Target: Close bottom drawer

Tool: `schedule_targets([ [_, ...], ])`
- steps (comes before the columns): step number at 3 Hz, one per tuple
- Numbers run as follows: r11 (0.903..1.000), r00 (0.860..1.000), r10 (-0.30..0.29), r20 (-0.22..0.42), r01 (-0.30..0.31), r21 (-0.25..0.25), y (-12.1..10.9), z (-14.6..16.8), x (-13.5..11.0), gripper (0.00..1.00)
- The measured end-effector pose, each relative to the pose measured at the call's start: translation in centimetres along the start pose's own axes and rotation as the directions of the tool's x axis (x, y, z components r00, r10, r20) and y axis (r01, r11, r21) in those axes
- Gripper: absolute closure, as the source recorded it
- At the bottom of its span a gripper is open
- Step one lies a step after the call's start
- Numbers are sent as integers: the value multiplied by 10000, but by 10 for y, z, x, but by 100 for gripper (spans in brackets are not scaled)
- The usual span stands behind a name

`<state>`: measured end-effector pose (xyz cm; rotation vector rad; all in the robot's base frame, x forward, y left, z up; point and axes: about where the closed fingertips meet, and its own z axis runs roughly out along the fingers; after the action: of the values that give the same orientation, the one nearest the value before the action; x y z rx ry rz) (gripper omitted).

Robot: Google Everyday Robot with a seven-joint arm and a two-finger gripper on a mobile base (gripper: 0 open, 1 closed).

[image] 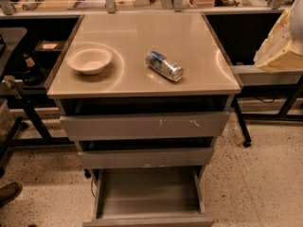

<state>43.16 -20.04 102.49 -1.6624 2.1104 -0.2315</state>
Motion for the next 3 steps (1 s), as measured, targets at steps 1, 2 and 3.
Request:
schedule_targets([
  [1,10000,10000,0,0,0,0,0,0,0,100],
  [2,10000,10000,21,-5,-21,15,6,-2,1,100],
  [3,9987,9990,436,-3,-436,-255,42,4,10,100],
])
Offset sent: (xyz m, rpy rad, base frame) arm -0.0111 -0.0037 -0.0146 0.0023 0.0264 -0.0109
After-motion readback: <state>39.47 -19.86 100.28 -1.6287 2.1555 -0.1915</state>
